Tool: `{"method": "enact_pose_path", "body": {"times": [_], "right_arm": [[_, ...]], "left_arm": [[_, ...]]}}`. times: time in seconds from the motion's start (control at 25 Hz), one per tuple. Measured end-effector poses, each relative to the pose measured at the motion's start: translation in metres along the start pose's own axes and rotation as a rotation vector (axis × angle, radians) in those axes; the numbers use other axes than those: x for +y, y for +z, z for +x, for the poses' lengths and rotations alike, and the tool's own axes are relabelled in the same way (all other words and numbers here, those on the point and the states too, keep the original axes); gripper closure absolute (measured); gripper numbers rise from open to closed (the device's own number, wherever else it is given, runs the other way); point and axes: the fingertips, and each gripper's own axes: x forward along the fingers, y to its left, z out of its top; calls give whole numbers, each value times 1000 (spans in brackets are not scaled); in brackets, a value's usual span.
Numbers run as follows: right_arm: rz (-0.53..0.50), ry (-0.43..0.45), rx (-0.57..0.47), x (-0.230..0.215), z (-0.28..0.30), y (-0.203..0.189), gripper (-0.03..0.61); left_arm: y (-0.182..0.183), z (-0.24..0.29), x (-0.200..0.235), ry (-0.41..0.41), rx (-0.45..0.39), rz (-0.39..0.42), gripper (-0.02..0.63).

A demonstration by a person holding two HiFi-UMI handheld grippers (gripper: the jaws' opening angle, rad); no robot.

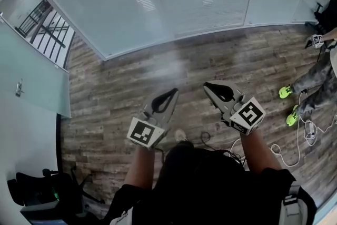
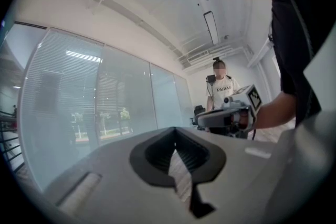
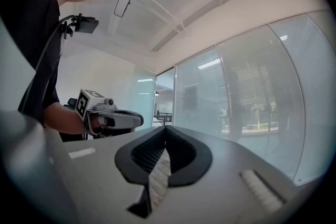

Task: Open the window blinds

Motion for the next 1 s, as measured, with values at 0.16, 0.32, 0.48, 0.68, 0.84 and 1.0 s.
{"method": "enact_pose_path", "body": {"times": [0.16, 0.32, 0.48, 0.68, 0.84, 1.0], "right_arm": [[8, 5, 2, 1, 6, -4, 574], [12, 23, 3, -2, 13, -9, 574], [-19, 18, 8, -15, 31, -14, 574], [-33, 31, 5, -33, 79, -15, 574], [-38, 45, -9, -47, 125, -10, 574], [-37, 35, -21, -59, 165, -9, 574]], "left_arm": [[-1, -4, 7, 7, 6, 2, 611], [-4, -4, 16, 19, 10, -2, 609], [-3, -3, 37, 31, -12, -28, 611], [-2, 0, 89, 61, -26, -12, 609], [-8, 8, 129, 58, -24, -8, 610], [-17, 13, 167, 41, -18, -16, 609]]}}
